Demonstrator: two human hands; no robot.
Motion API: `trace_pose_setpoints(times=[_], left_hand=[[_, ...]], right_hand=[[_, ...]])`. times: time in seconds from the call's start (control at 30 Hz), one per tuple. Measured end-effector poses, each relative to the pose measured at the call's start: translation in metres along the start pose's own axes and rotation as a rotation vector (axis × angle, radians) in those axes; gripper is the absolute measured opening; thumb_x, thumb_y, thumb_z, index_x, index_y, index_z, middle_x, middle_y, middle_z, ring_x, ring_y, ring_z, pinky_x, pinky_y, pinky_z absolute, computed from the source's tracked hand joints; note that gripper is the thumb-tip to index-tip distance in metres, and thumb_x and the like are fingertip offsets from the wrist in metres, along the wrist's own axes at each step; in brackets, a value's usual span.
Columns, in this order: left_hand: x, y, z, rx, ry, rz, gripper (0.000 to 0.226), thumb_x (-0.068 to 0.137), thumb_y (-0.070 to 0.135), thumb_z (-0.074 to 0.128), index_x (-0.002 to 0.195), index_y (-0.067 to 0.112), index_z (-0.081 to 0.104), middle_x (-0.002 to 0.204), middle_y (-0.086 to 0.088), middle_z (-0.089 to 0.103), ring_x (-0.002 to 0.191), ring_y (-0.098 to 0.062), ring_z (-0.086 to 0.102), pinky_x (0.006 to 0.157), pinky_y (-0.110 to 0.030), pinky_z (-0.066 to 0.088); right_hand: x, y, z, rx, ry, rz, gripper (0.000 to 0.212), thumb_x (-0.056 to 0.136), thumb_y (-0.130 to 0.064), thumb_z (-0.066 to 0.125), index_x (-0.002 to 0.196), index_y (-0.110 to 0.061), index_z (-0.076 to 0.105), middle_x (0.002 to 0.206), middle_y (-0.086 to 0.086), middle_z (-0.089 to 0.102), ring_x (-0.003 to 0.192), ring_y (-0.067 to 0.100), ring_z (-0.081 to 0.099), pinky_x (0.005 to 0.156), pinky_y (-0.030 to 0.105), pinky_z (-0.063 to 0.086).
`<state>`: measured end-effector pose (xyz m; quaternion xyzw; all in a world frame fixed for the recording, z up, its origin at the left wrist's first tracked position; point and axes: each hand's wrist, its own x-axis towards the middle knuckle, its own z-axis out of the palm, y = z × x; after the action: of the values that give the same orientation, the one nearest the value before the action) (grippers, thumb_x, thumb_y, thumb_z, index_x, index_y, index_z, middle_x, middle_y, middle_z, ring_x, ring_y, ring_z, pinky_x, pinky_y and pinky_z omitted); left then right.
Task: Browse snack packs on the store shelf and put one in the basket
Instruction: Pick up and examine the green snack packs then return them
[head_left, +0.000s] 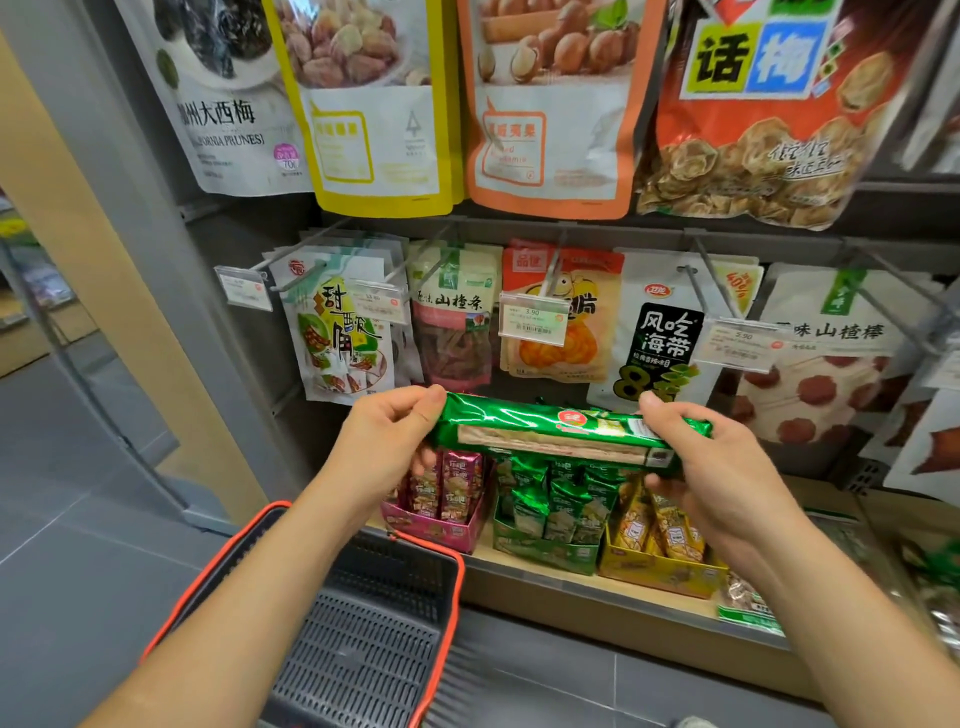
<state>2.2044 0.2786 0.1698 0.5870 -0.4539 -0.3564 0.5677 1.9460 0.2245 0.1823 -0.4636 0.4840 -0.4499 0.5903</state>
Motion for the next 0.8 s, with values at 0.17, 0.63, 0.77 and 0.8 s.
trace_pose_setpoints(times=[0.17,0.63,0.77,0.8], left_hand=[[0.006,-0.007,-0.007,0.046,0.099,-0.042,0.035,0.099,0.039,0.05,0.078,0.027,0.075,0.062,0.001,0.063,0.04,-0.002,0.04,0.036,-0.014,0.028],[0.011,-0.012,-0.015,-0.127,-0.065,-0.048,0.033,0.082,0.021,0.069,0.115,0.024,0.07,0.111,0.0,0.071,0.098,-0.016,0.07,0.07,-0.025,0.057],[0.015,-0.017,-0.015,0.055,-0.039,-0.089,0.022,0.092,0.029,0.06,0.102,0.012,0.072,0.074,0.001,0.072,0.061,-0.011,0.064,0.055,-0.02,0.053],[0.016,-0.02,-0.016,0.121,-0.055,-0.119,0.028,0.094,0.034,0.057,0.098,0.011,0.072,0.07,0.0,0.07,0.056,-0.011,0.061,0.052,-0.02,0.051]], right_hand=[[-0.004,-0.003,-0.001,-0.001,-0.229,0.068,0.054,0.066,-0.044,0.075,0.108,-0.013,0.065,0.095,0.012,0.075,0.061,0.017,0.063,0.049,0.022,0.051],[-0.004,-0.003,0.004,-0.023,-0.112,-0.124,0.045,0.072,-0.043,0.07,0.104,-0.012,0.069,0.074,0.008,0.073,0.055,0.015,0.065,0.046,0.017,0.05],[-0.005,-0.005,0.001,-0.14,-0.164,-0.189,0.05,0.065,-0.045,0.076,0.111,-0.026,0.069,0.095,0.0,0.075,0.084,0.013,0.071,0.066,0.022,0.056],[-0.006,-0.005,0.0,-0.19,-0.182,-0.232,0.046,0.069,-0.037,0.08,0.113,-0.032,0.068,0.103,-0.003,0.073,0.094,0.013,0.07,0.075,0.025,0.056]])
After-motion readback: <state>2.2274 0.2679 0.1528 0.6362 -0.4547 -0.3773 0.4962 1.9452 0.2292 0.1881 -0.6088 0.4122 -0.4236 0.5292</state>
